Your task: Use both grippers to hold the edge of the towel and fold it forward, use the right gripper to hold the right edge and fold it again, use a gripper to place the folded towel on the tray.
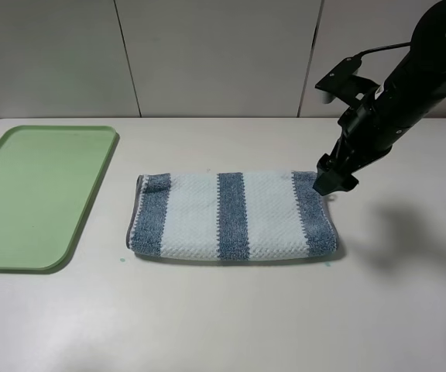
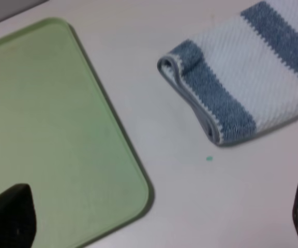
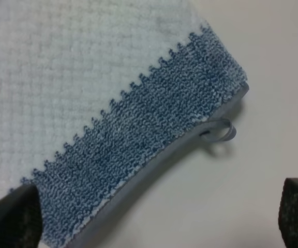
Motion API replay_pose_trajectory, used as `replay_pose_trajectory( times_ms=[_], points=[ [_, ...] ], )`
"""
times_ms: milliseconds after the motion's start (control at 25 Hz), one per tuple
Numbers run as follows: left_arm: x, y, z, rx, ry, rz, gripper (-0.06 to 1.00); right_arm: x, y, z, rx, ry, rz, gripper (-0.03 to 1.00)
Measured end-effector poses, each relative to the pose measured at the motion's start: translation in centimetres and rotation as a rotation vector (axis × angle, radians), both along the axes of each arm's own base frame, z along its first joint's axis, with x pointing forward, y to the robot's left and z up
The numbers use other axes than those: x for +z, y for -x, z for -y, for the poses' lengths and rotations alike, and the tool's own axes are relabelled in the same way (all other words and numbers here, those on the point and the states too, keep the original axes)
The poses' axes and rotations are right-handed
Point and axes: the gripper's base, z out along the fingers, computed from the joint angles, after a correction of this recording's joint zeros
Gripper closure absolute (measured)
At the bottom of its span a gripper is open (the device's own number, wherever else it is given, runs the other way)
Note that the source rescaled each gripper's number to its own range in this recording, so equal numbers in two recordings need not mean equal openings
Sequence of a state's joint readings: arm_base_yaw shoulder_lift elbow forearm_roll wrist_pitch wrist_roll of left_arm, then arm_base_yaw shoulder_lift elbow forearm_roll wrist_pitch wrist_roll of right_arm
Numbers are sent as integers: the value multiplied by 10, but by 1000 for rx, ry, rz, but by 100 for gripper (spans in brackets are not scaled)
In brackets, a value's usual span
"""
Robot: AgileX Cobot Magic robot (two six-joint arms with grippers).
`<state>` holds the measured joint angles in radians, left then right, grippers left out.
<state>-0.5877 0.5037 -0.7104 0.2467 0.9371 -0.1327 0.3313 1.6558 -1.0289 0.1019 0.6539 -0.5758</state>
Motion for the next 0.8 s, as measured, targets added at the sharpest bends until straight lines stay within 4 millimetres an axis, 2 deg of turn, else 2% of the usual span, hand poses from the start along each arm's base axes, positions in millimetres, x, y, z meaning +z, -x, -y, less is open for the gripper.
replay_pose_trajectory(
  times_ms=[520, 800],
  points=[
    [-1, 0, 0, 2, -1, -4, -5, 0, 0, 0, -1, 0, -1, -3],
    [-1, 0, 0, 2, -1, -4, -5, 0, 0, -1, -151, -61, -33, -3]
  ],
)
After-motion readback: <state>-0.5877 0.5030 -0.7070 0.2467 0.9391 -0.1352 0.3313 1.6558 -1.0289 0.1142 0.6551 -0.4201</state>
